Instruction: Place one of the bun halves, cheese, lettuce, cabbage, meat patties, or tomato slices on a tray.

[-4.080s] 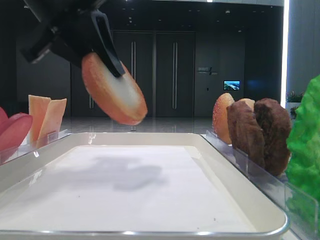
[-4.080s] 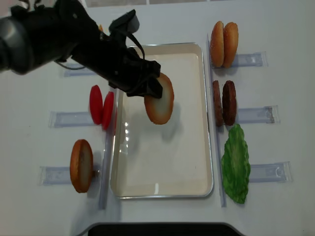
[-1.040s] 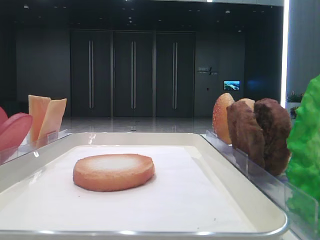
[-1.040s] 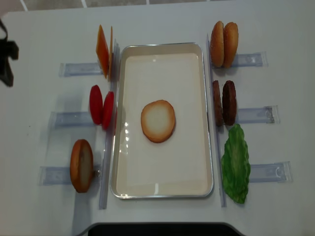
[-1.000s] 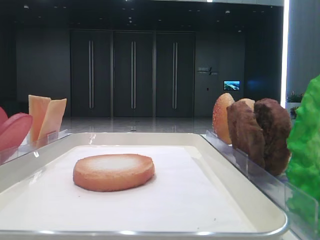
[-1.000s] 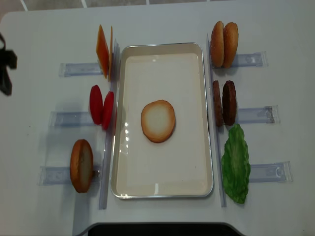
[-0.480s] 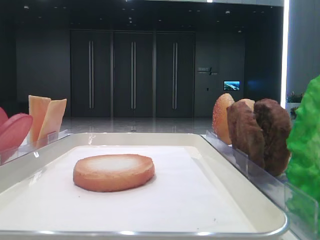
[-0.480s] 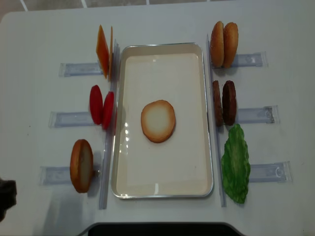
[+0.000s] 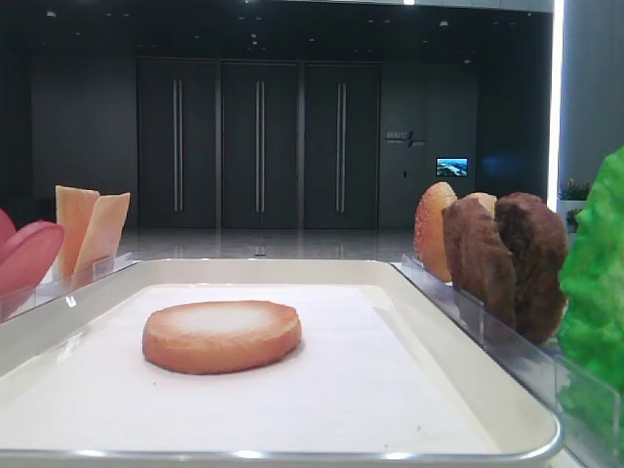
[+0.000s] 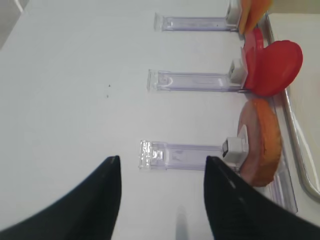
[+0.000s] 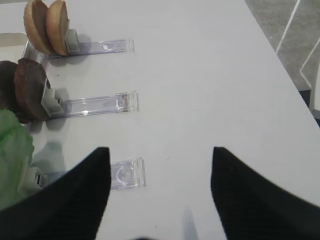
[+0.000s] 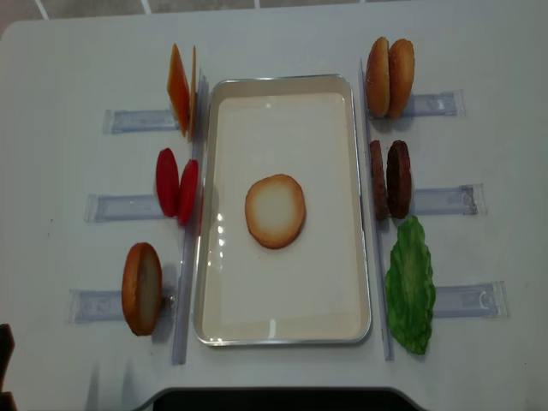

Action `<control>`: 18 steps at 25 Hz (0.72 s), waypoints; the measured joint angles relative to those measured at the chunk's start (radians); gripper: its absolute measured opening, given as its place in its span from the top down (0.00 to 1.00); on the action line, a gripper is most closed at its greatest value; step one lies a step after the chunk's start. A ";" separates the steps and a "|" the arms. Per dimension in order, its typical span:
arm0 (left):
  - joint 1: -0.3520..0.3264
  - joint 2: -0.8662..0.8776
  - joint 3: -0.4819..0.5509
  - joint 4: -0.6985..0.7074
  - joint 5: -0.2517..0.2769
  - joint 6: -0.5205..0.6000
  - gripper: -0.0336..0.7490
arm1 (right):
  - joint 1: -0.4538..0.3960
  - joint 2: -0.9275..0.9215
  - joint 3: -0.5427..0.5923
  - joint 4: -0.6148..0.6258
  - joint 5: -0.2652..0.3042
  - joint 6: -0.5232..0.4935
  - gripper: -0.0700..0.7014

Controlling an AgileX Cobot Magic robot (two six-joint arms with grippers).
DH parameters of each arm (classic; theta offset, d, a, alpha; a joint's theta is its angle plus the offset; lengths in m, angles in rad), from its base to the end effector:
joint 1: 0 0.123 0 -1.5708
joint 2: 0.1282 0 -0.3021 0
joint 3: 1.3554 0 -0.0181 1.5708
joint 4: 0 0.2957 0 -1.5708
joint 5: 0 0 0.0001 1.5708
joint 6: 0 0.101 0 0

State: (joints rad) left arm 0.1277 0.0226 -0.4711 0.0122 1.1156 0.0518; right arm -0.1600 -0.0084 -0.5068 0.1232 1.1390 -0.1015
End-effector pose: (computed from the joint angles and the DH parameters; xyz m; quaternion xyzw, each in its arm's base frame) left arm 0.0304 0.0050 0.2795 -0.0336 0.8791 0.0487 0.4730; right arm 0.0214 0.0080 0.2904 0.0201 0.8674 -0.0035 0.4972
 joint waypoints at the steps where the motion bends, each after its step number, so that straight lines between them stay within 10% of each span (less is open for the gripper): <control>1: -0.007 -0.009 0.000 -0.007 0.000 0.008 0.44 | 0.000 0.000 0.000 0.000 0.000 0.000 0.37; 18: -0.074 -0.037 0.000 -0.032 -0.002 0.019 0.44 | 0.000 0.000 0.000 0.000 0.000 0.000 0.37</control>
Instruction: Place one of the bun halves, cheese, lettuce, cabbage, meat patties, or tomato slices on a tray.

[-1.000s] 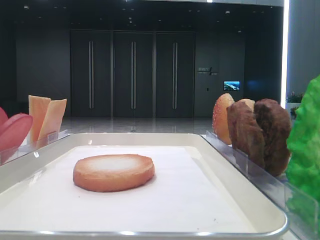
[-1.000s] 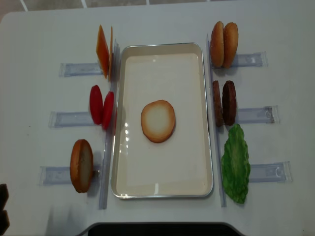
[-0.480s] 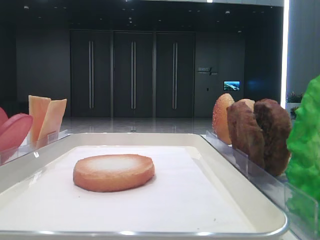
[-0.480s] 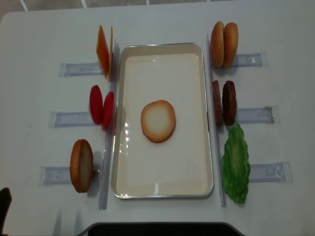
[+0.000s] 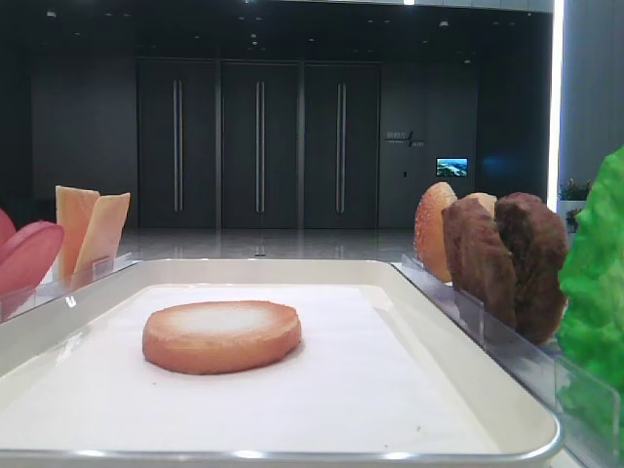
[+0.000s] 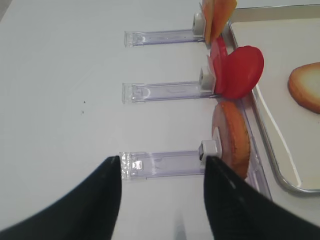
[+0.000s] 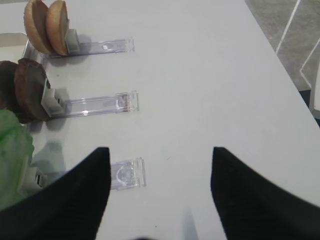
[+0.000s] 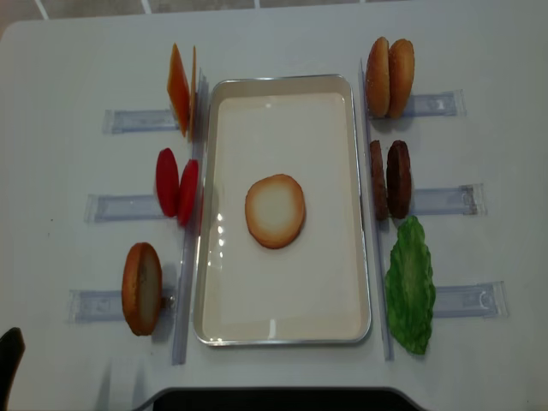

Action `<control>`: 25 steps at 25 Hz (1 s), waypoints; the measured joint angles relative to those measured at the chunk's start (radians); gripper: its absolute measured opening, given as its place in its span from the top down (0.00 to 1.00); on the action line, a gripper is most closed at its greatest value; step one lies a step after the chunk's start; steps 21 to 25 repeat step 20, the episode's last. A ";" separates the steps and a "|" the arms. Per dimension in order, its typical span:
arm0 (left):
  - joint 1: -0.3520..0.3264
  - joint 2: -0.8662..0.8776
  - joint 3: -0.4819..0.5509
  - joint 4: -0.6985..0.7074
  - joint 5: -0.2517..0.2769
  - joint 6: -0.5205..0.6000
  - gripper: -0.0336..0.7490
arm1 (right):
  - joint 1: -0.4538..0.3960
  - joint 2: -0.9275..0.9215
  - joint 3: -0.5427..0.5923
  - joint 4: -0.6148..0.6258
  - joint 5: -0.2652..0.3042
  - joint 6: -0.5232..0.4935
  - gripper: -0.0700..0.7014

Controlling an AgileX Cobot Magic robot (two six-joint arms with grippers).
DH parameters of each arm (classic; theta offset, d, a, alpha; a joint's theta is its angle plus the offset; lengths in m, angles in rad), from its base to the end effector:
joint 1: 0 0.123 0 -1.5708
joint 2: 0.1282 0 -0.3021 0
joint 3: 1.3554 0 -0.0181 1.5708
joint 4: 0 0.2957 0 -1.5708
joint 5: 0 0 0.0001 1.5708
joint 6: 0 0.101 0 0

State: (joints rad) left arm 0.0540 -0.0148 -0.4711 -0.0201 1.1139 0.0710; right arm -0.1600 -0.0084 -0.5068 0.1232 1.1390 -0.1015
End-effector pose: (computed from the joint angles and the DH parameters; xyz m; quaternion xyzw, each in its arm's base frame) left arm 0.0251 -0.0005 0.2807 0.0080 0.8702 0.0207 0.4922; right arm 0.0214 0.0080 0.2904 0.0201 0.8674 -0.0035 0.4972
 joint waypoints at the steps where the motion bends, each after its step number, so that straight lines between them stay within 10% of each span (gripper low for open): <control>1: 0.000 0.000 0.000 -0.001 0.000 -0.003 0.44 | 0.000 0.000 0.000 0.000 0.000 0.000 0.37; 25: 0.000 0.000 0.000 -0.002 0.000 -0.009 0.44 | 0.000 0.000 0.000 0.000 0.000 0.000 0.37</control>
